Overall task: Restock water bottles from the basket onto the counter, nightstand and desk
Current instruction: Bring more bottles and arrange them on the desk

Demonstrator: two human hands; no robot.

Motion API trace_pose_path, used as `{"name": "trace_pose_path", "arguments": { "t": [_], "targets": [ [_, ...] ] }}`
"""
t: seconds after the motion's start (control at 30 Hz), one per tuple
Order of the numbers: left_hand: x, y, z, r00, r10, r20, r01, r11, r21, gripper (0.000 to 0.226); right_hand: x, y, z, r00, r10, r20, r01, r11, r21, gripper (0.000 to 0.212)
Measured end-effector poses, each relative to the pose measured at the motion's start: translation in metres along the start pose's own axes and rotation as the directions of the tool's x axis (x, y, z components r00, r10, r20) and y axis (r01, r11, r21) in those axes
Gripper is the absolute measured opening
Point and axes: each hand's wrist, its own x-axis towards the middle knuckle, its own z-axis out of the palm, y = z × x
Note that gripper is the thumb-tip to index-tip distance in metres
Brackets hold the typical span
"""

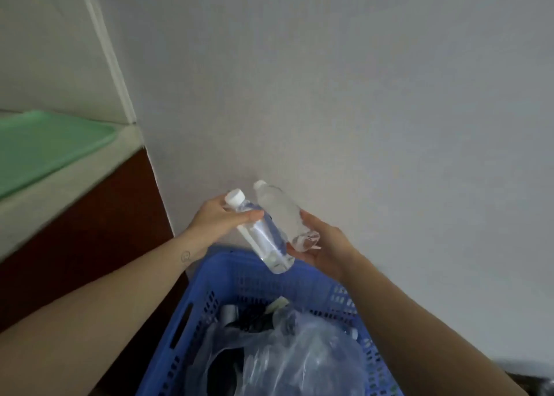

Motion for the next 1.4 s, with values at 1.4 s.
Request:
{"name": "trace_pose_path", "arguments": {
  "t": [1.4],
  "targets": [
    [-0.483, 0.276, 0.484, 0.341, -0.151, 0.928, 0.634, 0.766, -0.108, 0.080, -0.663, 0.000, -0.332, 0.516, -0.574, -0.636, 0.784, 0.615, 0.081, 0.052]
  ]
}}
